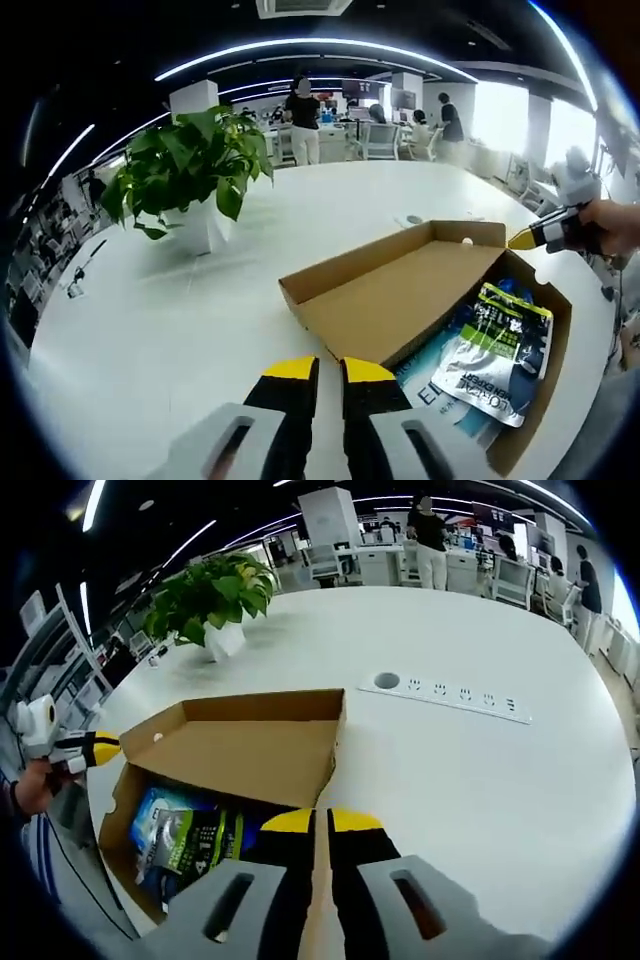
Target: Operate the shoe box by opening the lid, removing the specified soft item, and placing it in the target area until the item is outside and the box remains undamaged.
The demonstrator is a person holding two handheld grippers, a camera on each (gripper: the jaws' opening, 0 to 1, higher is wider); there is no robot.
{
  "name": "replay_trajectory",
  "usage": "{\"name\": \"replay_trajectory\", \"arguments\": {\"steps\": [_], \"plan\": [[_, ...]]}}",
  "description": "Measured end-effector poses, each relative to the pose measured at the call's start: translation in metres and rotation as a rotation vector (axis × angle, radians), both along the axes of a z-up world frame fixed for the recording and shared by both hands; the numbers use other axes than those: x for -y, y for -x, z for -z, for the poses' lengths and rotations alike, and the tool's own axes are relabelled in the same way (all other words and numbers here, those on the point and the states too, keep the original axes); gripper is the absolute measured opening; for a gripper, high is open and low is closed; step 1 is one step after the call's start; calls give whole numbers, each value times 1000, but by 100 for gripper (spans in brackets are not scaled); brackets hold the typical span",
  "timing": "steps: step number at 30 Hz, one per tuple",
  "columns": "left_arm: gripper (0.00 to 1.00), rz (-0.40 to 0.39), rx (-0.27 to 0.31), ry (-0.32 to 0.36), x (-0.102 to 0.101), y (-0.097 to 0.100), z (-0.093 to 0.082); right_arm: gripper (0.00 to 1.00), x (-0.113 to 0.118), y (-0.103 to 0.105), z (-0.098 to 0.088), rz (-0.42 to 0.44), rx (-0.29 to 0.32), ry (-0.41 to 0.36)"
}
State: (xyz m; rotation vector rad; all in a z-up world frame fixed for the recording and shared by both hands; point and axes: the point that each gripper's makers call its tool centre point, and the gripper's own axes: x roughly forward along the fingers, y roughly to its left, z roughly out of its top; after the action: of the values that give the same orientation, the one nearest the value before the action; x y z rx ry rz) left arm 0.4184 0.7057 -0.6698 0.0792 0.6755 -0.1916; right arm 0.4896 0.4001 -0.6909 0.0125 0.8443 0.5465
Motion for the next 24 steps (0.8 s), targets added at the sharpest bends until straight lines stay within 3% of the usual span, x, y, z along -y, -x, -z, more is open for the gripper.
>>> {"name": "replay_trajectory", "arguments": {"steps": [17,24], "plan": [[15,-40,27,95,-2,44,-7,10,26,48,-2,14,8,-22],[17,-31,58,128,-2,52,-16,16,38,64,-7,2,21,-41]]}}
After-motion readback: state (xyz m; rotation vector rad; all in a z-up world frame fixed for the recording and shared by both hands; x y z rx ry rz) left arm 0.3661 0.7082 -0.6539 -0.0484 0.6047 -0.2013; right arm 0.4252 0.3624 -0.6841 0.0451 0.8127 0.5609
